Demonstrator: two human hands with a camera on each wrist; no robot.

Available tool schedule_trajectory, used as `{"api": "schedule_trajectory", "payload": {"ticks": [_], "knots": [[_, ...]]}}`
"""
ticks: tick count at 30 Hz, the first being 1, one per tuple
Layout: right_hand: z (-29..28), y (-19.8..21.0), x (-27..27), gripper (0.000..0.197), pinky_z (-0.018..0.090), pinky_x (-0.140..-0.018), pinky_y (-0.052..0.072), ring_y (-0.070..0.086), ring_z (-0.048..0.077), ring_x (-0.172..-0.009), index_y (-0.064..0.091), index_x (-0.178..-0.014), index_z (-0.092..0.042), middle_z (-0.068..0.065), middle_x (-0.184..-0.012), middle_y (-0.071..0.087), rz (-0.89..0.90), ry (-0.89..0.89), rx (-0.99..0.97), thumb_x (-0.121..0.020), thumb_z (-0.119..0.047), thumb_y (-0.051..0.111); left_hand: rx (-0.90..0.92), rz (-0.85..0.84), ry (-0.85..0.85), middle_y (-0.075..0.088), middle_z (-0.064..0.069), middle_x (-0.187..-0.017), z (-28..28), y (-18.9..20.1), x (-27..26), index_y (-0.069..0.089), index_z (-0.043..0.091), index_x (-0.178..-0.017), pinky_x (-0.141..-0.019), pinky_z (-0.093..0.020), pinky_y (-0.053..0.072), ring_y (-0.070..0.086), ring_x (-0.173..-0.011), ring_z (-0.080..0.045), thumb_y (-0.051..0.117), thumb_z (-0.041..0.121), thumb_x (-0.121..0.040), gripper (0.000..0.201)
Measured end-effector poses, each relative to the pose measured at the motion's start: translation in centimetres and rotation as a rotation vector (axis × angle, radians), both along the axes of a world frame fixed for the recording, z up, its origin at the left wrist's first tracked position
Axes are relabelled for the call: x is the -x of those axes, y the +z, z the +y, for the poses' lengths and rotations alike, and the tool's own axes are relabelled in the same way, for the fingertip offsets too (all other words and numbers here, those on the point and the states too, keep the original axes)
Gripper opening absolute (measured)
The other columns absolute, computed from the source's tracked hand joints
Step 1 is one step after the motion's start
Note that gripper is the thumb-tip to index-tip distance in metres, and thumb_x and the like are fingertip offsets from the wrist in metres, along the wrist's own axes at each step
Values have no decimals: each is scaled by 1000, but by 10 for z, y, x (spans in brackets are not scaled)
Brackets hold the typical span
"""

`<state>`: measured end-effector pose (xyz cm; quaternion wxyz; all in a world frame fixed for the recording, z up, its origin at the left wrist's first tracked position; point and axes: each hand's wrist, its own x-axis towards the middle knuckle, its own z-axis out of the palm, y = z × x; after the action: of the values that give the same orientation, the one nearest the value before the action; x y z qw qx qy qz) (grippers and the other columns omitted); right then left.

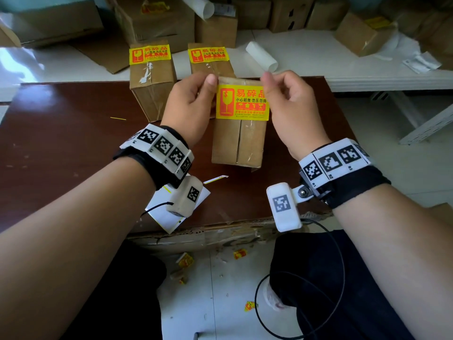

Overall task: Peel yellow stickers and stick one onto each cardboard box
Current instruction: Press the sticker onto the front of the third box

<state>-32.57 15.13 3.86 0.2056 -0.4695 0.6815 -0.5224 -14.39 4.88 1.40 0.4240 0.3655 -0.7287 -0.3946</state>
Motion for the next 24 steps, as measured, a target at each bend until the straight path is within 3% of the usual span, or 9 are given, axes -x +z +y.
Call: {"api": "schedule_trajectory", "payload": {"ticks": [3, 5, 8, 12, 15, 17, 19, 21, 24], "knots": [[0, -5, -5, 42, 41, -99, 61, 70, 5, -109, 63, -111, -28, -10, -109, 73, 17, 20, -5, -87, -55, 85, 6, -3, -54, 76, 7, -106, 7, 4, -1, 73, 13, -120, -84, -30, 61, 72, -99, -2, 70, 46, -97, 40], [-1, -7, -6, 37, 42, -99, 61, 70, 5, -111, 61, -108, -32, -12, -108, 72, 41, 22, 3, -86, -48, 87, 23, -1, -55, 77, 4, -114, 7, 2, -3, 72, 12, -123, -90, -33, 62, 74, -105, -7, 75, 43, -94, 42], [-4, -6, -5, 27, 50, -96, 62, 74, 14, -109, 65, -103, -33, -3, -111, 75, -9, 18, 37, -90, -52, 79, 15, 26, -18, 77, 3, -106, 6, 2, -4, 75, 11, -118, -90, -38, 62, 74, -100, -10, 69, 39, -99, 35], [-5, -5, -8, 21, 54, -91, 62, 74, 15, -99, 68, -100, -27, 2, -106, 75, -11, -7, 36, -102, -47, 65, -22, 45, 24, 74, 6, -86, 7, 5, -3, 77, 19, -102, -76, -37, 61, 70, -81, -5, 59, 37, -106, 25], [-3, -5, -10, 31, 55, -86, 59, 65, 12, -86, 65, -99, -19, 1, -94, 70, 17, -25, 26, -108, -47, 56, -115, 82, 38, 76, -17, -89, 5, 8, -6, 78, 17, -94, -77, -56, 64, 75, -85, -31, 56, 46, -105, 38], [-3, -5, -12, 35, 53, -90, 60, 68, 10, -94, 66, -106, -19, -5, -102, 72, 3, -26, 8, -104, -54, 60, -148, 100, 25, 73, -25, -93, 4, 10, -7, 78, 11, -95, -78, -57, 64, 74, -87, -38, 58, 55, -101, 49], [-2, -7, -14, 41, 48, -99, 59, 70, 9, -109, 66, -115, -24, -8, -112, 73, 9, -26, -1, -94, -58, 73, -106, 58, 6, 75, -14, -88, 5, 10, -8, 79, 13, -97, -77, -45, 63, 73, -82, -22, 68, 57, -95, 45], [-1, -9, -15, 43, 45, -101, 58, 69, 9, -112, 65, -116, -24, -9, -109, 73, 30, -36, 21, -89, -53, 81, -71, 48, -36, 80, 3, -99, 7, 8, -8, 80, 15, -109, -85, -39, 63, 75, -93, -9, 76, 50, -91, 39], [0, -7, -20, 33, 41, -94, 60, 69, 7, -108, 66, -113, -25, -14, -105, 71, 55, -87, 96, -94, -48, 78, -69, 113, -76, 78, -3, -124, 4, 5, -7, 76, 9, -128, -99, -36, 60, 72, -116, -8, 73, 38, -97, 42]]}}
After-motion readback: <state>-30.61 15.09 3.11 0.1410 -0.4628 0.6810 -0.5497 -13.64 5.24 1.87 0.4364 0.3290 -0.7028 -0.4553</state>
